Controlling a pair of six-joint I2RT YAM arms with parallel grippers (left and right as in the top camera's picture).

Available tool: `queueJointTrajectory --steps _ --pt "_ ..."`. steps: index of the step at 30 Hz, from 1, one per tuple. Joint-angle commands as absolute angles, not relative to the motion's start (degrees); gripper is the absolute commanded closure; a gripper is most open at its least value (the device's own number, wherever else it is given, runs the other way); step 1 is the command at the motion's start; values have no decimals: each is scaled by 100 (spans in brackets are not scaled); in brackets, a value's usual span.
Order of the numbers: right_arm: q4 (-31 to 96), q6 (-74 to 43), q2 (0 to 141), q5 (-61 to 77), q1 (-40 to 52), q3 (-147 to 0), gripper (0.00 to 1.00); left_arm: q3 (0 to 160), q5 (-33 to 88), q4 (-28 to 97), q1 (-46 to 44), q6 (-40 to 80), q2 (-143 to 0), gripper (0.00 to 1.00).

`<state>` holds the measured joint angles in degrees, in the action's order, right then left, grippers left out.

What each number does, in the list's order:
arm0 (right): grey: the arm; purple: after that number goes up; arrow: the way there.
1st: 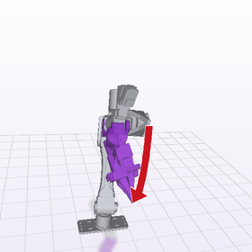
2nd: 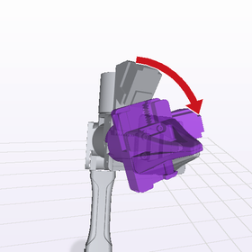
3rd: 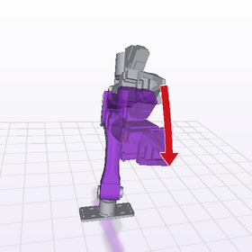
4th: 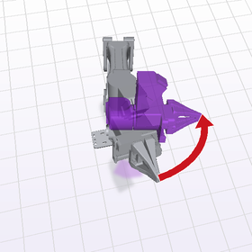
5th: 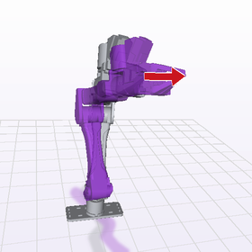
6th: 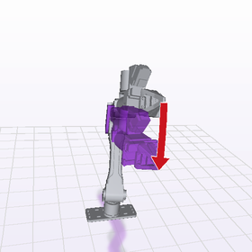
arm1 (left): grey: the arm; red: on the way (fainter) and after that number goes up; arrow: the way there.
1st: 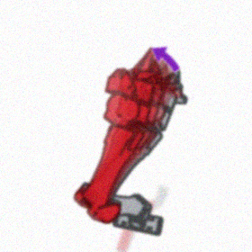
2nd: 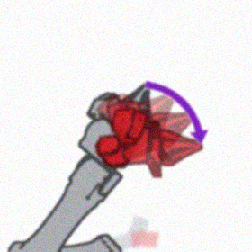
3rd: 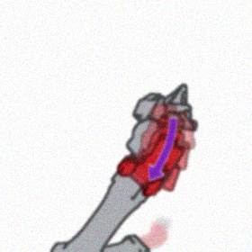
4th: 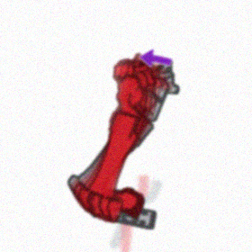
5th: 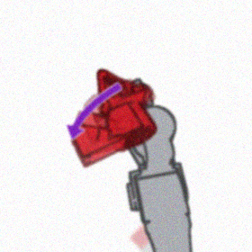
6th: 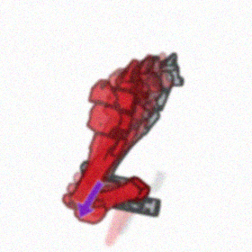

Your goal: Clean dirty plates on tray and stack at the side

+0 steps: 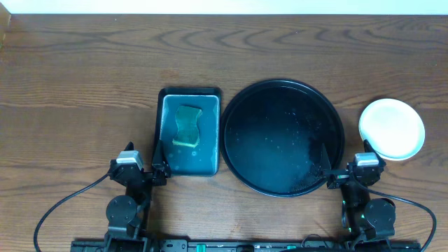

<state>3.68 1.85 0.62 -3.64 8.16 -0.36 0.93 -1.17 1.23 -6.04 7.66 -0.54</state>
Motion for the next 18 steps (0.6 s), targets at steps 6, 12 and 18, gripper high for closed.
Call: queueJointTrajectory --steps 6,12,18 --pt "395 86 38 -405 744 -32 1 23 -49 408 -237 666 -8 24" --pt "392 86 38 -405 744 -32 1 23 -49 408 -193 668 -8 24" --pt "392 86 38 -408 744 -32 1 23 -49 408 -193 668 -23 24"
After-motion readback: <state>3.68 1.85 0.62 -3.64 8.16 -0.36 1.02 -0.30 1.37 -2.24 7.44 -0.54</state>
